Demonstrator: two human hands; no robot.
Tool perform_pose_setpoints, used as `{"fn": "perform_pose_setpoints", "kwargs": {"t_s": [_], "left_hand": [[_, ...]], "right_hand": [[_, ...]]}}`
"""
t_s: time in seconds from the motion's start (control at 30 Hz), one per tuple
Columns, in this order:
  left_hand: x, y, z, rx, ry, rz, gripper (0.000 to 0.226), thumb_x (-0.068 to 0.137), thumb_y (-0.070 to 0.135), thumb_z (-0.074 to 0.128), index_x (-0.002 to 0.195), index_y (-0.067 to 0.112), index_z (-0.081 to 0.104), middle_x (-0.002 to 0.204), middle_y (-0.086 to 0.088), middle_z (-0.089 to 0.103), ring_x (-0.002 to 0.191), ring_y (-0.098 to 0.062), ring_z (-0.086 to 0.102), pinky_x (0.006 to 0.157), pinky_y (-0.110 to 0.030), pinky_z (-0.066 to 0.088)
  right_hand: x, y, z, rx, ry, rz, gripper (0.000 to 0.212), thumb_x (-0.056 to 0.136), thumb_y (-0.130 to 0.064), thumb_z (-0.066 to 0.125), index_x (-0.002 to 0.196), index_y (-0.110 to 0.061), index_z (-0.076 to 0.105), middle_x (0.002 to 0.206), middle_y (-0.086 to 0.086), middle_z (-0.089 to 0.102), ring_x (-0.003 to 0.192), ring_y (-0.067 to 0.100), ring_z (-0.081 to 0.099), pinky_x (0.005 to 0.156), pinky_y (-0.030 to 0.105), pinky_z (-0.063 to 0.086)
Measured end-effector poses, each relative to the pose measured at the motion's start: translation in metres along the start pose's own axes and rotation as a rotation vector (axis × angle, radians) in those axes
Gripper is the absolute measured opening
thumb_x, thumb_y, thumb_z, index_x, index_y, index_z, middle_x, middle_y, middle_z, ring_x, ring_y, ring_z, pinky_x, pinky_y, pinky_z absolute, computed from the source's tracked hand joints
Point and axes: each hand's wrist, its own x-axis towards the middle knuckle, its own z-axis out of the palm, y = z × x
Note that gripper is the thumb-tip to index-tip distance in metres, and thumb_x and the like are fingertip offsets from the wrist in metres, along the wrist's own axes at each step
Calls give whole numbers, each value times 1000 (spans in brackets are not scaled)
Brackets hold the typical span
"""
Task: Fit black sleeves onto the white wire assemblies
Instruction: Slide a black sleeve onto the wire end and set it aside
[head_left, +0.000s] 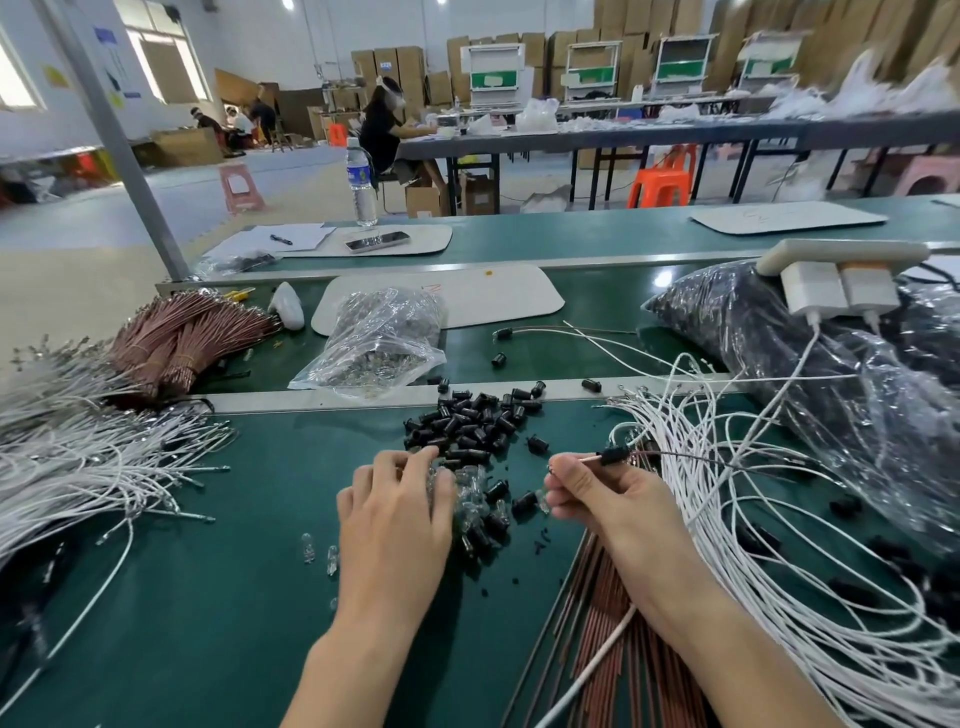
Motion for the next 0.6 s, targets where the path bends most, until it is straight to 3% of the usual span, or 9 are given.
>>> {"fn": "perform_pose_setpoints", "kwargs": {"t_s": [0.13, 0.4, 0.6], "left_hand": [[1, 0, 6, 88, -70, -7, 33, 104, 43, 40, 126, 29, 61, 124, 4, 56, 113, -17, 49, 95, -33, 35], [1, 2, 9, 60, 47, 50, 16, 100, 31, 52, 99, 20, 64, 96, 5, 65, 92, -18, 56, 85, -31, 36], [2, 8, 7, -15, 17, 140, 9, 98, 27, 54, 95, 24, 63, 88, 11, 67, 86, -12, 59, 85, -26, 31]], "right_hand": [[0, -2, -1, 157, -11, 41, 33, 69, -36, 81, 90, -10, 81, 86, 11, 76, 76, 17, 72, 68, 19, 58], [2, -5, -3, 324, 0, 141, 16, 76, -21, 76, 79, -6, 82, 82, 12, 75, 70, 15, 71, 62, 19, 59], [3, -5, -2, 378, -27, 187, 14, 76, -20, 76, 78, -7, 81, 82, 11, 74, 70, 14, 71, 61, 19, 59]]}}
